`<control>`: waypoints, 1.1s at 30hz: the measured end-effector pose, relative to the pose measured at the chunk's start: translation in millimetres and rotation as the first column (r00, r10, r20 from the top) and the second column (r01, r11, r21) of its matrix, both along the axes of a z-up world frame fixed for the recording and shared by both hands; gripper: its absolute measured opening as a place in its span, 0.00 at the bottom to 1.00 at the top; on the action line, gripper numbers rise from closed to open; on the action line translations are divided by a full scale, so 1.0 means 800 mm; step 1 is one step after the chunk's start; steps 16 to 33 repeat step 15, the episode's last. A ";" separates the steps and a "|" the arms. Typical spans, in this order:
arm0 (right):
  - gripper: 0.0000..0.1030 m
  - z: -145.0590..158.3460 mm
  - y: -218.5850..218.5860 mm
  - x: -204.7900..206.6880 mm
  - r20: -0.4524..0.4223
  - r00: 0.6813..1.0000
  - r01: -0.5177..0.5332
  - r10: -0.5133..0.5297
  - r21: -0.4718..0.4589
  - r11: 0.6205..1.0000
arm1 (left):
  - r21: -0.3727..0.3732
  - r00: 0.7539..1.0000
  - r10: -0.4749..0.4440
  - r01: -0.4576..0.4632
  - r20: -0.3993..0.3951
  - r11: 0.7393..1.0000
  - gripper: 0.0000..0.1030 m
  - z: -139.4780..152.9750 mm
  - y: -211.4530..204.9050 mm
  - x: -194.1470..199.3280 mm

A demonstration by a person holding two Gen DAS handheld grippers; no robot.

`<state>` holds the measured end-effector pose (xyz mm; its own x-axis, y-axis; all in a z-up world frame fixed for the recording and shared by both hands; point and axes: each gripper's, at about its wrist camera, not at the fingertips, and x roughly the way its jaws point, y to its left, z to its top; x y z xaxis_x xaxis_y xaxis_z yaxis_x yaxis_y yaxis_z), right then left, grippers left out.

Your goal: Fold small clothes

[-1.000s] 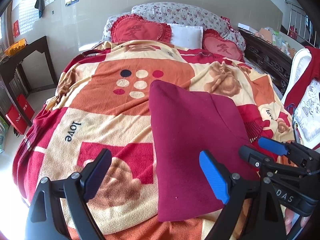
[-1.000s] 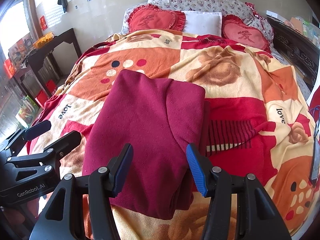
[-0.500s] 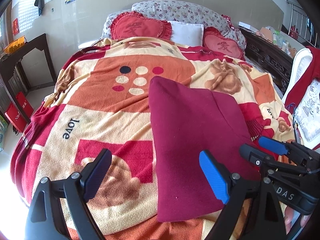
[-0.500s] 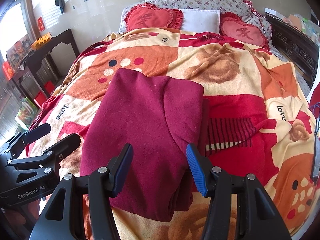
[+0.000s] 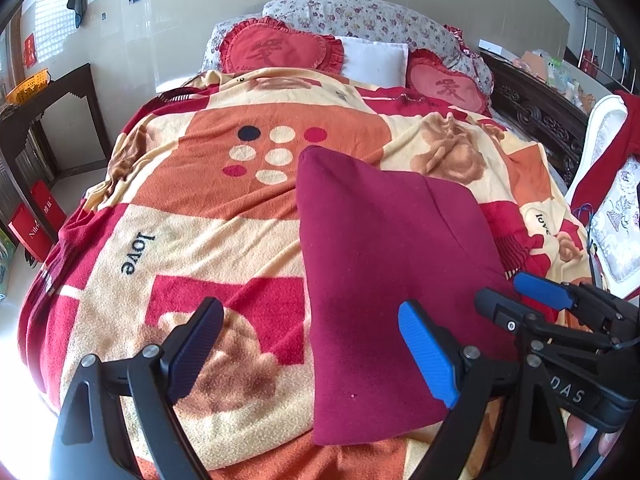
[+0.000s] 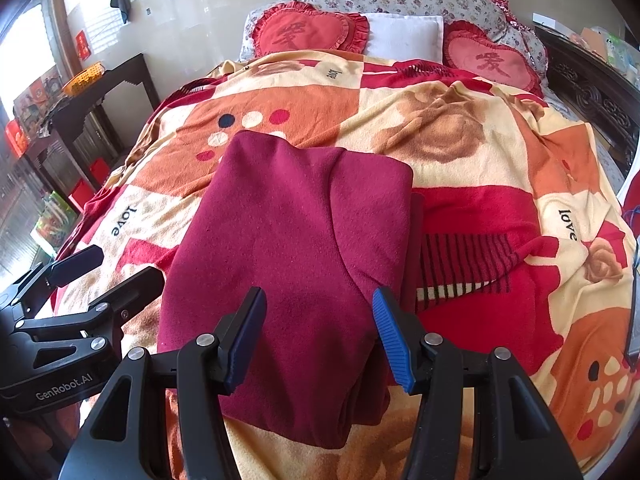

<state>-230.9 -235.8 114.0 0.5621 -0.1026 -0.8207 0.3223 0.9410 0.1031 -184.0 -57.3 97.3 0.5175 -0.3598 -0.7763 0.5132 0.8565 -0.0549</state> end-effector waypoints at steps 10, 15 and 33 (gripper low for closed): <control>0.37 -0.010 -0.001 0.010 -0.009 1.000 -0.010 0.010 0.005 1.000 | -0.029 0.999 -0.014 0.013 -0.045 0.999 0.89 -0.007 -0.002 0.012; 0.37 -0.012 -0.018 0.011 0.010 1.000 -0.029 0.029 0.016 0.999 | -0.039 1.000 -0.009 0.008 -0.027 0.999 0.89 -0.003 0.002 0.028; 0.37 -0.012 -0.018 0.011 0.010 1.000 -0.029 0.029 0.016 0.999 | -0.039 1.000 -0.009 0.008 -0.027 0.999 0.89 -0.003 0.002 0.028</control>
